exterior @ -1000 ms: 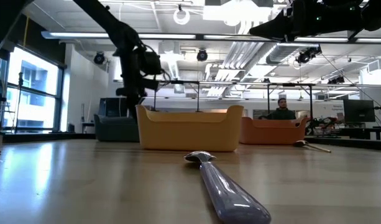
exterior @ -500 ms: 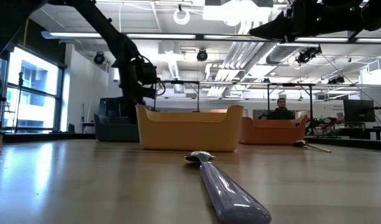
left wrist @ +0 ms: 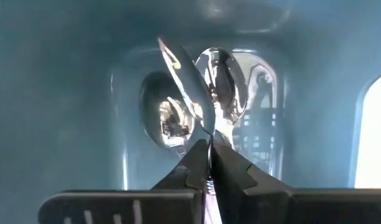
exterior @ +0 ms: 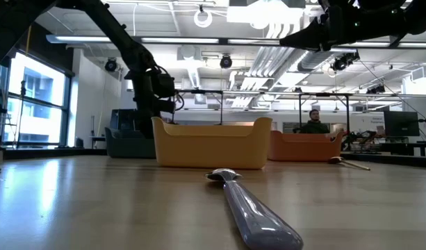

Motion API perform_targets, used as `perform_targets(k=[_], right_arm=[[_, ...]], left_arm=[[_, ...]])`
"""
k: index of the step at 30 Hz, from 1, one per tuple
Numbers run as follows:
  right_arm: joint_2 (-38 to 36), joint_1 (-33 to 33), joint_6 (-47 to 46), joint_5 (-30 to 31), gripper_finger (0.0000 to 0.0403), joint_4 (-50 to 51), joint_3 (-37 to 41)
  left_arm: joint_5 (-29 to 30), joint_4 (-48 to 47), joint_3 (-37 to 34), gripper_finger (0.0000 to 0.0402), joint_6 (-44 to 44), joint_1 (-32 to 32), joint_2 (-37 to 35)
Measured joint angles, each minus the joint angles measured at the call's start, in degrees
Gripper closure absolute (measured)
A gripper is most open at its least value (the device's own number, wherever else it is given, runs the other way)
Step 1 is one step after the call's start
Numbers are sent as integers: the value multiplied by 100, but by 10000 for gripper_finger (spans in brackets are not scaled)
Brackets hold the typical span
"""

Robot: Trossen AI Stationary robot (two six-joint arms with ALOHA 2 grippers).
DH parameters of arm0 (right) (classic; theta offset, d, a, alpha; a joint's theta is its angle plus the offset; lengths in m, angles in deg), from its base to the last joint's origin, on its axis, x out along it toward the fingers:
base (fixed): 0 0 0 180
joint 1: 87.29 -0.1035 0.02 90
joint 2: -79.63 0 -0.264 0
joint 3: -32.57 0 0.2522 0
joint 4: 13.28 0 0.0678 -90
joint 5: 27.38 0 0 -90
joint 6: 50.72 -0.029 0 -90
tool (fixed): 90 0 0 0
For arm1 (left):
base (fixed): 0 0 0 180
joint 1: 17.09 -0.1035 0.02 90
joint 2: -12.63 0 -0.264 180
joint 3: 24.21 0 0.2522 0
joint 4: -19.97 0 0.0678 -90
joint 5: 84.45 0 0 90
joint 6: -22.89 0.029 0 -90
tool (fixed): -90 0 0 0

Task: Sort silverware by color (type)
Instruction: Put the purple spoon into the blue bin, then put the gold spoon into the orange bin

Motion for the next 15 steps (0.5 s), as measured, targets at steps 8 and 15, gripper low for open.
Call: perform_targets(k=[8, 15], right_arm=[[0, 0, -151, 0, 403, 115, 0], [0, 0, -605, 17, 402, 297, 0]], left_arm=[[15, 37, 0, 338, -379, -31, -24], [-36, 119, -21, 331, -915, -24, -299]])
